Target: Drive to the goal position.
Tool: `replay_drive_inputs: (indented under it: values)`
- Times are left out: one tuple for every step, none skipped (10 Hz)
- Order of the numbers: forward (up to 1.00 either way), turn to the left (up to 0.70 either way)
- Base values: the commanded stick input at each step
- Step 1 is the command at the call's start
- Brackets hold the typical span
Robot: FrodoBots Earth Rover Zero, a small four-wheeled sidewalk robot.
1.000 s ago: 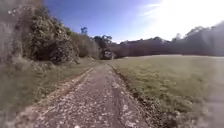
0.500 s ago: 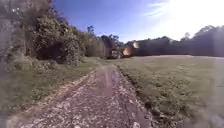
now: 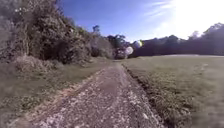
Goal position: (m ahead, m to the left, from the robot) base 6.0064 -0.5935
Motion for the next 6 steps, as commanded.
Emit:
replay_drive_inputs:
  values:
    - [0.06,0.00]
    - [0.06,0.00]
    - [0.06,0.00]
    - [0.06,0.00]
    - [0.06,0.00]
    - [0.06,0.00]
